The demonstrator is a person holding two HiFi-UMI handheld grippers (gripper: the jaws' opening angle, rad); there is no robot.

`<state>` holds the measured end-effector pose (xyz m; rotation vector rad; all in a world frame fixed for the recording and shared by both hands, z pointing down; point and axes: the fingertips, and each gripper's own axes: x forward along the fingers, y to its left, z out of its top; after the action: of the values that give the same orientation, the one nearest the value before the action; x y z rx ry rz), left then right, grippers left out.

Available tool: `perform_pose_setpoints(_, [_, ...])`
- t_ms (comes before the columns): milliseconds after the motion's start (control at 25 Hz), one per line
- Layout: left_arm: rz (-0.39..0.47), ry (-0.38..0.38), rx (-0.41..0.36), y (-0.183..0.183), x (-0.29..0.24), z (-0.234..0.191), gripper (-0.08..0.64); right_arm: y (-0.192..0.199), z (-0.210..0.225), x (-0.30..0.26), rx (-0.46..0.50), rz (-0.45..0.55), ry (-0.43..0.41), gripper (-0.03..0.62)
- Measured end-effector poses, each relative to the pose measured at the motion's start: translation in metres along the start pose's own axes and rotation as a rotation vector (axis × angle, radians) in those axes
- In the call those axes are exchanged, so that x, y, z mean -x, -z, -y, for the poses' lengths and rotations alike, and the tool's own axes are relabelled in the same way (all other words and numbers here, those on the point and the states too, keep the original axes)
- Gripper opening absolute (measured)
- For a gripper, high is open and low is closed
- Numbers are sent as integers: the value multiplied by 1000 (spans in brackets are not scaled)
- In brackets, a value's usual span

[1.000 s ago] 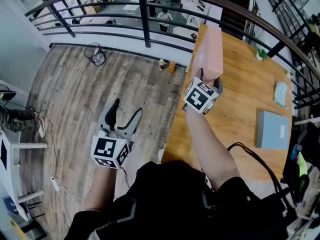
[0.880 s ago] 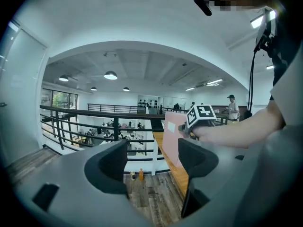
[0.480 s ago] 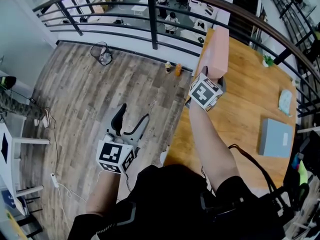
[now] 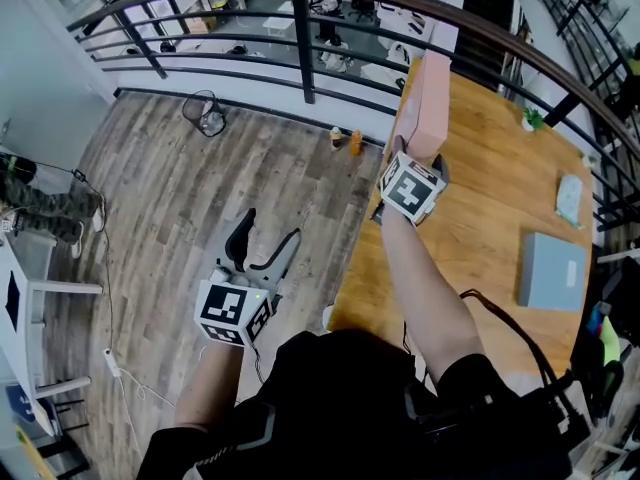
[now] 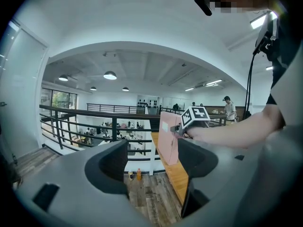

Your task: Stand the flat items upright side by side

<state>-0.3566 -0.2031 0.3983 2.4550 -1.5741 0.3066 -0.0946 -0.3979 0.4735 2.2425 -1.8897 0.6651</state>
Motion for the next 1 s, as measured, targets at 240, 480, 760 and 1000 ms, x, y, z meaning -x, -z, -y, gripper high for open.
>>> perform_pose_setpoints(240, [14,52,-2,-4,-12,12,348,-1,3,49,42,36,-94,379])
perform_pose_setpoints(480, [47,125,-11,-18,-38,35,347,-21,52,93,55,90,-106,379])
perform_pose_setpoints(760, [84,229,-31,-41,-64,77,347,-59,115,142,57,177,-64,378])
perform_pose_setpoints(1000, [83,289,-46,-57,-93,130,347,-78,191,178,45,206,-3,377])
